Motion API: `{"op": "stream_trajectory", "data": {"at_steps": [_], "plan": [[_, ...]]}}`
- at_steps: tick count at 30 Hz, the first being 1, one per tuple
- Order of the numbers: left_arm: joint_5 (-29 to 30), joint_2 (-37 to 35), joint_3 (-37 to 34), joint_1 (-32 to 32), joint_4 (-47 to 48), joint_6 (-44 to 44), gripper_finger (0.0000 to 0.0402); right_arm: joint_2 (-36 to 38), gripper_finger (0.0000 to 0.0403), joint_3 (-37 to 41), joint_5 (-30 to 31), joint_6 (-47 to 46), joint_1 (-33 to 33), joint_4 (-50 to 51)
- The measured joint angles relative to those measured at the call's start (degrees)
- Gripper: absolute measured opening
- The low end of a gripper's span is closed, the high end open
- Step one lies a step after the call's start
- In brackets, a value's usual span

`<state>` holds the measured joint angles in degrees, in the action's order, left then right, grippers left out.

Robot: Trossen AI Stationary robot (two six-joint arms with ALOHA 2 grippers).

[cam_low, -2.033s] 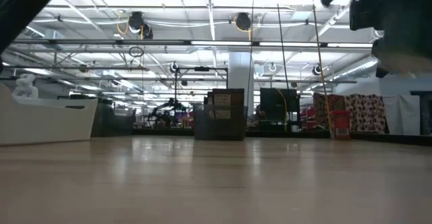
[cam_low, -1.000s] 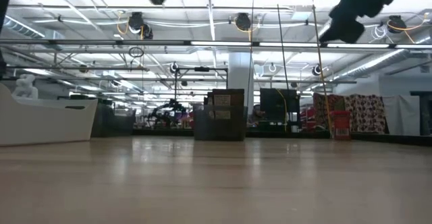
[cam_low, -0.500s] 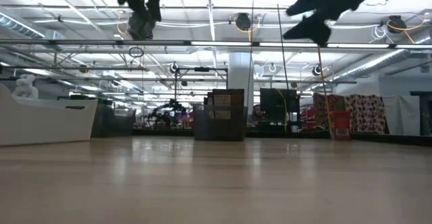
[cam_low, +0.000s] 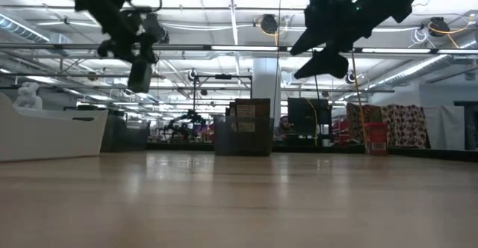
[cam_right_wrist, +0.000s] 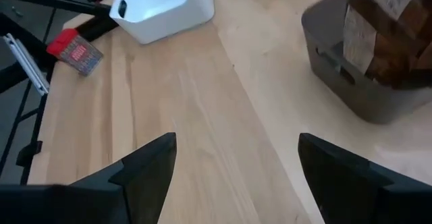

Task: Sort spices by type
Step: Put the green seasoning bottle into the left black bin

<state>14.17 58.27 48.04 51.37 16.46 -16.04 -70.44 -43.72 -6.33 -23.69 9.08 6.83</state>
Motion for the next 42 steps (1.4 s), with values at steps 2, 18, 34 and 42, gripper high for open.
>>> {"op": "stream_trajectory", "data": {"at_steps": [2, 18, 34, 42], "plan": [[1.8, -0.2, -3.8, 0.0, -3.1, -1.7, 0.0212, -1.0, 0.0293, 0.0, 0.0, -1.2, 0.0, -0.4], [3.9, 0.2, -16.8, 0.0, -11.1, -3.2, 0.0212, -2.5, 0.0293, 0.0, -2.7, -4.6, 0.0, -2.4], [9.0, 1.0, -17.4, 0.1, -17.0, 2.1, 0.0212, -2.5, 0.0293, 0.0, -3.0, -5.7, 0.0, -2.3], [8.9, 9.7, -17.4, 1.7, -23.2, 5.7, 0.0212, -2.5, 0.0293, 0.0, -3.0, -6.8, -0.1, -2.3]]}}
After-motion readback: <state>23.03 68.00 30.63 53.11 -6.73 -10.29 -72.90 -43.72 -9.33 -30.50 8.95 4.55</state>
